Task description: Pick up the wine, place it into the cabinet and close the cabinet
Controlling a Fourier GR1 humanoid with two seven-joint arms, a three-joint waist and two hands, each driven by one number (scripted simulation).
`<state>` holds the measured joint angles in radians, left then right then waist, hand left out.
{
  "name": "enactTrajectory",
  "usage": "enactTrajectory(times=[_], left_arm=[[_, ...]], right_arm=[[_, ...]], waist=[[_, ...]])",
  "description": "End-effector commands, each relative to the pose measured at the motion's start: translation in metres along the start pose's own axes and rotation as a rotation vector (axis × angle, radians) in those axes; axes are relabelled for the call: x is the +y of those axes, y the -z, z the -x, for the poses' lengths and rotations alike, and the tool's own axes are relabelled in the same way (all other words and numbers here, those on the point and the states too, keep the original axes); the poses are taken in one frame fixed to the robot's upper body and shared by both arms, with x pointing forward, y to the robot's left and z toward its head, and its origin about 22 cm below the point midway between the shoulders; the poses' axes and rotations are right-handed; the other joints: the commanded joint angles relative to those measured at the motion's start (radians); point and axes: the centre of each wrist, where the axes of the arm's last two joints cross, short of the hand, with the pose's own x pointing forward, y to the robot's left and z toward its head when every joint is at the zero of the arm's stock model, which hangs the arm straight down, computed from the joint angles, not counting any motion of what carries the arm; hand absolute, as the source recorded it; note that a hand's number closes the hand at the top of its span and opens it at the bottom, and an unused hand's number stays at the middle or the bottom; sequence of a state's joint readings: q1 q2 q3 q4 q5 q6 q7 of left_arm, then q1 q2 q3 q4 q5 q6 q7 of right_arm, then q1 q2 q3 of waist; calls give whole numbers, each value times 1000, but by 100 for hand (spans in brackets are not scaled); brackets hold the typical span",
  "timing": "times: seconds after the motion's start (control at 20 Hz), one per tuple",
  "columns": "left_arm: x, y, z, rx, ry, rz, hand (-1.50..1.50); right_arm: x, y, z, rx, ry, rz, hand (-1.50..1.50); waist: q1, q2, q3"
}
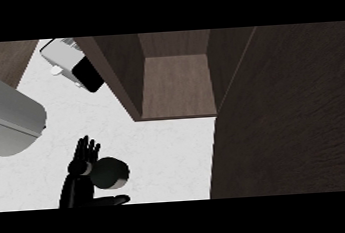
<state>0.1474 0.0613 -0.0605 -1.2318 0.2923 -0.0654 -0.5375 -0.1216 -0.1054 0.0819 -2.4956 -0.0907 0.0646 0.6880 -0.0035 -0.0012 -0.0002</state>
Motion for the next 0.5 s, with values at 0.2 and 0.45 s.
enactTrajectory(times=[0.2, 0.45], left_arm=[[2, -11, 11, -11, -61, 0, -150], [1, 31, 1, 14, -125, 125, 150]], right_arm=[[-6, -20, -16, -41, 34, -22, -150], [8, -20, -20, -33, 48, -46, -150]], waist=[[2, 0, 0], [-3, -1, 0]])
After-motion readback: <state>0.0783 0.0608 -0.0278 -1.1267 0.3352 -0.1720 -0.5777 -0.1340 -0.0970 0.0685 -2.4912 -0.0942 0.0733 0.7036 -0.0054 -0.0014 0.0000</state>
